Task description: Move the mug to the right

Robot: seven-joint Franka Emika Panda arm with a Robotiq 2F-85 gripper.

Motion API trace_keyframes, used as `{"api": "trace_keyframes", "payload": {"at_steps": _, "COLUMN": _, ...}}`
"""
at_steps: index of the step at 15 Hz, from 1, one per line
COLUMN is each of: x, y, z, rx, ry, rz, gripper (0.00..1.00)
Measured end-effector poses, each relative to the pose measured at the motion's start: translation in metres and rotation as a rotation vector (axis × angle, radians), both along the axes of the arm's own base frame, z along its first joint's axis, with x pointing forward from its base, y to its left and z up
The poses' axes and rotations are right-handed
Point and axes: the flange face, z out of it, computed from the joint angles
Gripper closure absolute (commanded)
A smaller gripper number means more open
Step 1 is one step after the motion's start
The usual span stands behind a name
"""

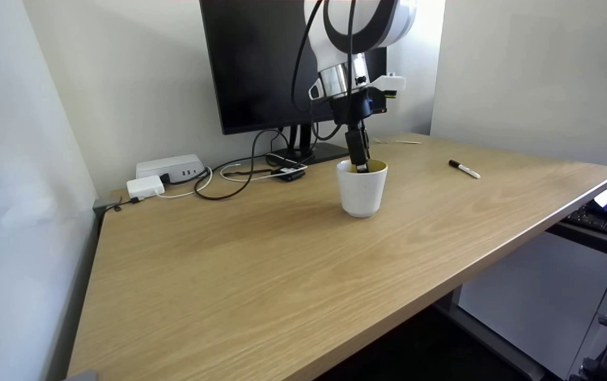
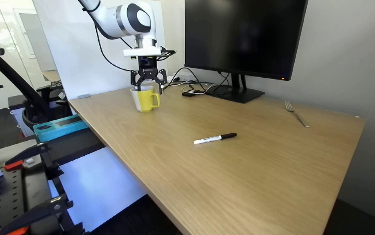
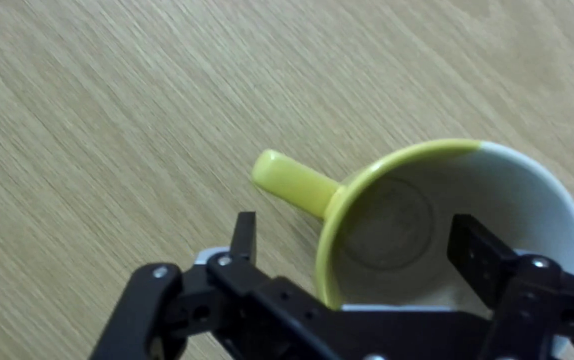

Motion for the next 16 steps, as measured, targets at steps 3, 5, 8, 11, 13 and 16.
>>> {"api": "trace_keyframes", "payload": {"at_steps": 3, "x": 0.004, "y": 0.008, "z": -0.003, "rx": 0.003, "ry": -0.006, "rz": 0.002, "gripper": 0.55}}
{"api": "trace_keyframes", "payload": {"at_steps": 5, "x": 0.006, "y": 0.008, "z": -0.004, "rx": 0.004, "ry": -0.009, "rz": 0.001, "gripper": 0.69}}
{"api": "trace_keyframes", "payload": {"at_steps": 8, "x": 0.008, "y": 0.008, "z": -0.002, "rx": 0.006, "ry": -0.014, "rz": 0.001, "gripper": 0.91}}
{"api": "trace_keyframes", "payload": {"at_steps": 11, "x": 0.01, "y": 0.006, "z": 0.0, "rx": 0.004, "ry": -0.018, "rz": -0.005, "gripper": 1.0}}
{"api": "trace_keyframes", "payload": {"at_steps": 13, "x": 0.012, "y": 0.004, "z": 0.006, "rx": 0.0, "ry": -0.019, "rz": -0.014, "gripper": 0.99}}
{"api": "trace_keyframes", "payload": {"at_steps": 16, "x": 0.015, "y": -0.001, "z": 0.012, "rx": -0.012, "ry": -0.034, "rz": -0.068, "gripper": 0.97}}
